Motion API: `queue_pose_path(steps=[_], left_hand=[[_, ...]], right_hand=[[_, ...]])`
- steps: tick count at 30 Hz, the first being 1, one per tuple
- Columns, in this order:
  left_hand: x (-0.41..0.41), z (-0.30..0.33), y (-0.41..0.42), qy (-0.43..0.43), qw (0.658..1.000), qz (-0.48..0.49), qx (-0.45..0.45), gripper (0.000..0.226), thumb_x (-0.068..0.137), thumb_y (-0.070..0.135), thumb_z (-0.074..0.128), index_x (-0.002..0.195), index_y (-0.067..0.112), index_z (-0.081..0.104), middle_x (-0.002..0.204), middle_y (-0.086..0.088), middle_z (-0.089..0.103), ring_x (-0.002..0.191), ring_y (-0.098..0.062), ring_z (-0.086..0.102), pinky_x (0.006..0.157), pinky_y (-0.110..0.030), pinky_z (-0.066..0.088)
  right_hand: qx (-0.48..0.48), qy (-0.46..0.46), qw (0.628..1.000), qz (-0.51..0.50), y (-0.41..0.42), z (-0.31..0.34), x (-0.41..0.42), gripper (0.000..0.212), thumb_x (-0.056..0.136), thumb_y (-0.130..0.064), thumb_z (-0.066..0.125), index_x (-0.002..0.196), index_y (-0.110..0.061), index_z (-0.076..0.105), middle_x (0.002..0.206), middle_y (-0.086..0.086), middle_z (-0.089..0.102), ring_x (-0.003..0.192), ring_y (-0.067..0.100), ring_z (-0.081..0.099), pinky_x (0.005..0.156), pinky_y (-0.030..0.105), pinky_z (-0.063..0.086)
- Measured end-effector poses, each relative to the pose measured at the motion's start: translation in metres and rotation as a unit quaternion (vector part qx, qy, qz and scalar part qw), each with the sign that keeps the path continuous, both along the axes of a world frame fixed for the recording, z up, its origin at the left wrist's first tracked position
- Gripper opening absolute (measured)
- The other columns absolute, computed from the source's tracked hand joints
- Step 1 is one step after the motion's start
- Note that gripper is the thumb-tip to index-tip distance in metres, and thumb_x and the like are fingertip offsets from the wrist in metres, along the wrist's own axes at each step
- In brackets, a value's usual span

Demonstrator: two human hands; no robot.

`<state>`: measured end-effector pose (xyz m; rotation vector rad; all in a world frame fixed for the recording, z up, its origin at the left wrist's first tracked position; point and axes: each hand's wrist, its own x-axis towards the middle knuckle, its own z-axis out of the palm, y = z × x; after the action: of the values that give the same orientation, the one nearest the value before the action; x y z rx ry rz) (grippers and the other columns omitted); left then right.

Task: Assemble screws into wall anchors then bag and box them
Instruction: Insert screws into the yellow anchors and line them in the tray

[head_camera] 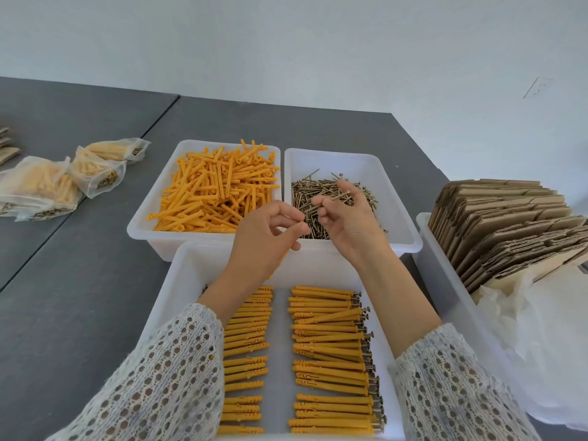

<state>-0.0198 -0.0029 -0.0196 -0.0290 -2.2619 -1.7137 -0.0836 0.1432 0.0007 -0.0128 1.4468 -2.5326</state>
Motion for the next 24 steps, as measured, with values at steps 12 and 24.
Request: queue_pose_path(steps=[12, 24], left_hand=[[-0.005, -0.006, -0.002, 0.003, 1.000, 0.025, -0.013, 0.014, 0.087, 0.020, 0.077, 0.087, 0.018, 0.063, 0.074, 0.006, 0.073, 0.062, -0.011, 0.071, 0.066, -0.024, 0.054], [-0.007, -0.006, -0.003, 0.002, 0.999, 0.034, 0.020, 0.016, 0.085, 0.023, 0.078, 0.084, 0.017, 0.063, 0.076, 0.003, 0.074, 0.062, -0.014, 0.072, 0.070, -0.028, 0.056]], right_hand=[[0.180, 0.128, 0.975, -0.026, -0.008, -0.002, 0.010, 0.039, 0.097, 0.008, 0.046, 0.126, -0.015, 0.035, 0.075, 0.009, 0.067, 0.060, 0.015, 0.054, 0.061, 0.025, 0.047], [0.327, 0.196, 0.924, -0.041, -0.010, -0.005, 0.007, 0.046, 0.107, -0.033, 0.035, 0.091, -0.010, 0.072, 0.093, 0.004, 0.074, 0.057, 0.009, 0.057, 0.050, 0.022, 0.045]])
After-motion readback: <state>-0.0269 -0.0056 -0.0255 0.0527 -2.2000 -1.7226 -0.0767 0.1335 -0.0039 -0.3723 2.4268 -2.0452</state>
